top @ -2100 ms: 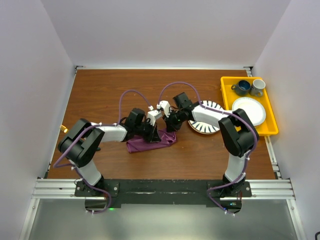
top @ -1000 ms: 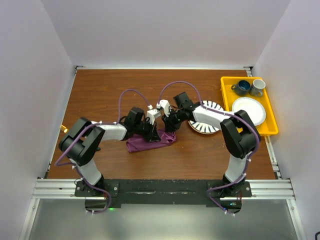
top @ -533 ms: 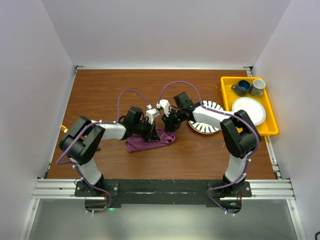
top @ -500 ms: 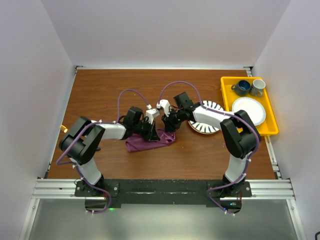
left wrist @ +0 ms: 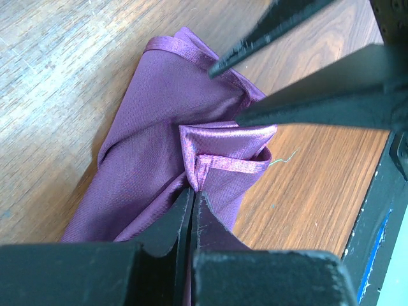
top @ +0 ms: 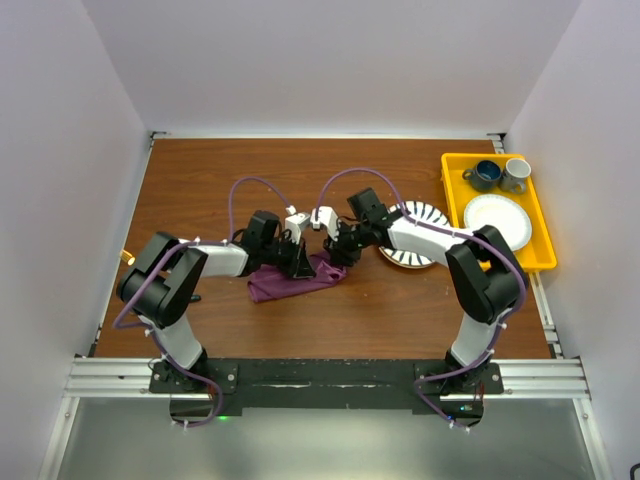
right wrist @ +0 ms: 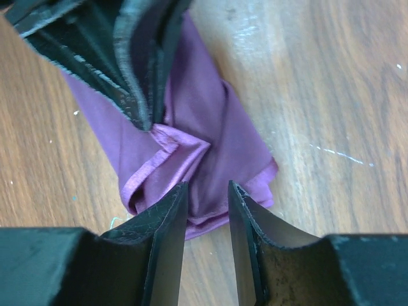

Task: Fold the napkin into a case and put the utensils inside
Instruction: Stuff the top corner of the smaller-rectangle-folded napkin into the folded napkin.

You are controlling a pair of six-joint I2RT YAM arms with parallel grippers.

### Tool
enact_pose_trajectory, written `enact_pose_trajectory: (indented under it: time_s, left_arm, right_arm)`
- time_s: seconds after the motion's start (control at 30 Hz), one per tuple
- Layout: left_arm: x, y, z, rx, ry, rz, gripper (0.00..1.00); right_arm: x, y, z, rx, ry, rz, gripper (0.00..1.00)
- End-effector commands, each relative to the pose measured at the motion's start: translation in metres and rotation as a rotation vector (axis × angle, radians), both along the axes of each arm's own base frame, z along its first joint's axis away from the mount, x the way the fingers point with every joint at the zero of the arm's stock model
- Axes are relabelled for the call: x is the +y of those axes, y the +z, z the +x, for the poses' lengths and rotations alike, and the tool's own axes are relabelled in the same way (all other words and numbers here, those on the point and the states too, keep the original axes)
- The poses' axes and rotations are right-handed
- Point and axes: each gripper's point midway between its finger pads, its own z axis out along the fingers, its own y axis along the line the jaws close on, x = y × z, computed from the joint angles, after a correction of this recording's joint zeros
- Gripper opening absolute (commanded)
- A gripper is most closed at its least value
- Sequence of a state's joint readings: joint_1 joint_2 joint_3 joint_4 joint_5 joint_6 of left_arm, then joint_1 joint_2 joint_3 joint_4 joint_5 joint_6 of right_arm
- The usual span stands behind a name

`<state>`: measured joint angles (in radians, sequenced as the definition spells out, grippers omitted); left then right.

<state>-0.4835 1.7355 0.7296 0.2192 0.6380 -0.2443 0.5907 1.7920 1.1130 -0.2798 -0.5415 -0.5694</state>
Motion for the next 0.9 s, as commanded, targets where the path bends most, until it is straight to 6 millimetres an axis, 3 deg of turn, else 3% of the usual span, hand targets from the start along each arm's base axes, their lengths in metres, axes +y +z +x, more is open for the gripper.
enact_pose_trajectory:
  time_s: [0.0, 0.13, 0.3, 0.5, 0.87]
  left_arm:
    - [0.024, -0.034, -0.006, 0.077, 0.064, 0.126, 0.0]
    - [0.024, -0.035, -0.007, 0.082, 0.062, 0.125, 0.0]
    - [0.025, -0.036, -0.007, 0.087, 0.066, 0.127, 0.0]
    - [0.025, -0.035, -0.006, 0.081, 0.074, 0.127, 0.0]
    - [0.027, -0.035, -0.004, 0.088, 0.082, 0.124, 0.0]
  right_arm:
    - [0.012, 0.024, 0.013, -0.138, 0.054, 0.04, 0.34]
    - [0.015, 0.026, 0.021, -0.209, 0.083, 0.025, 0.33]
    - [0.012, 0.022, 0.015, -0.29, 0.187, 0.0, 0.36]
    - [0.012, 0.014, 0.014, -0.335, 0.209, -0.035, 0.48]
    - [0.018, 0.004, 0.019, -0.384, 0.213, -0.097, 0.37]
